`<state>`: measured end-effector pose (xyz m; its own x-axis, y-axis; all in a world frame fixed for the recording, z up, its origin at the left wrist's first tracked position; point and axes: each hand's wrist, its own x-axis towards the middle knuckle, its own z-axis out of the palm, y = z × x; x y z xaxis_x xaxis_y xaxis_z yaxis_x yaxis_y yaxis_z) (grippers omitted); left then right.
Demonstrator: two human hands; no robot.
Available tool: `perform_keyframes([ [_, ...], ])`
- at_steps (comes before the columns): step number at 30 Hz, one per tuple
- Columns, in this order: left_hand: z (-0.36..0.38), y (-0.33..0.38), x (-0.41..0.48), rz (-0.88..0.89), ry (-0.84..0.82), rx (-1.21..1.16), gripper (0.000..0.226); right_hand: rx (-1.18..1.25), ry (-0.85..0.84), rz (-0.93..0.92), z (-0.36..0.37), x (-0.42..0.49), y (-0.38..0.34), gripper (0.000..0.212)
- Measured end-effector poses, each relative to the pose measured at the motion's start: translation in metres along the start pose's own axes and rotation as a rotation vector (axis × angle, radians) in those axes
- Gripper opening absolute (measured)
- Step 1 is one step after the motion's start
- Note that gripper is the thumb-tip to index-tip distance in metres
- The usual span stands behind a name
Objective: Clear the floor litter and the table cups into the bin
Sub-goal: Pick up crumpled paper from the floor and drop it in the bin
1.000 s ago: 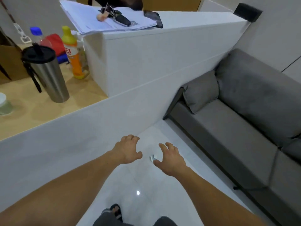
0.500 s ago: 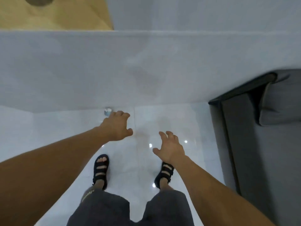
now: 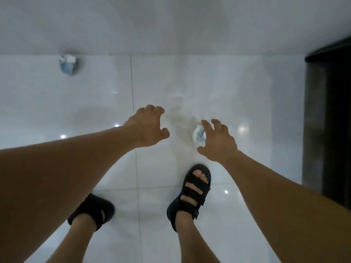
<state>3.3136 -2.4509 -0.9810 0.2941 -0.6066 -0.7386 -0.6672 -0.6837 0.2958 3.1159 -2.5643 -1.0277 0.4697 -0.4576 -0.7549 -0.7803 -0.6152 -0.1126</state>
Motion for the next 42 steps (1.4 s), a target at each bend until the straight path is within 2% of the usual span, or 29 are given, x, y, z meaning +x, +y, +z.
perform_keyframes([
  [6, 0.093, -0.023, 0.059, 0.031, 0.002, -0.063, 0.069, -0.08, 0.074, -0.041, 0.076, 0.074, 0.023, 0.097],
  [9, 0.116, -0.03, 0.068, 0.057, -0.004, -0.091, 0.068, -0.153, 0.176, -0.068, 0.096, 0.088, 0.025, 0.08],
  [11, 0.122, -0.034, 0.068, 0.063, -0.001, -0.136, 0.068, -0.114, 0.225, -0.056, 0.102, 0.087, 0.023, 0.067],
  [14, 0.116, -0.042, 0.056, 0.06, 0.006, -0.227, 0.068, -0.022, 0.238, -0.068, 0.101, 0.075, 0.008, 0.062],
  [16, 0.103, -0.05, 0.04, 0.051, 0.0, -0.283, 0.071, 0.133, 0.248, -0.131, 0.089, 0.059, -0.019, 0.061],
  [20, 0.051, -0.078, 0.002, 0.007, -0.046, -0.549, 0.072, 0.384, 0.294, -0.413, 0.047, 0.023, -0.111, 0.067],
  [24, -0.01, -0.132, -0.042, -0.031, 0.028, -0.743, 0.044, 0.431, 0.276, -0.579, -0.002, 0.0, -0.213, 0.07],
  [28, -0.049, -0.2, -0.086, -0.095, 0.167, -0.814, 0.009, 0.286, 0.233, -0.676, -0.033, -0.012, -0.298, 0.077],
  [29, -0.055, -0.218, -0.097, -0.126, 0.197, -0.831, 0.008, 0.237, 0.228, -0.689, -0.039, -0.013, -0.317, 0.08],
  [34, -0.068, -0.308, -0.144, -0.289, 0.293, -0.879, 0.005, -0.058, 0.097, -0.629, -0.058, -0.003, -0.39, 0.094],
  [38, -0.068, -0.363, -0.158, -0.399, 0.354, -0.871, 0.008, -0.312, 0.079, -0.583, -0.07, 0.032, -0.423, 0.089],
  [42, -0.055, -0.397, -0.134, -0.472, 0.38, -0.885, 0.011, -0.526, 0.107, -0.553, -0.073, 0.096, -0.447, 0.082],
])
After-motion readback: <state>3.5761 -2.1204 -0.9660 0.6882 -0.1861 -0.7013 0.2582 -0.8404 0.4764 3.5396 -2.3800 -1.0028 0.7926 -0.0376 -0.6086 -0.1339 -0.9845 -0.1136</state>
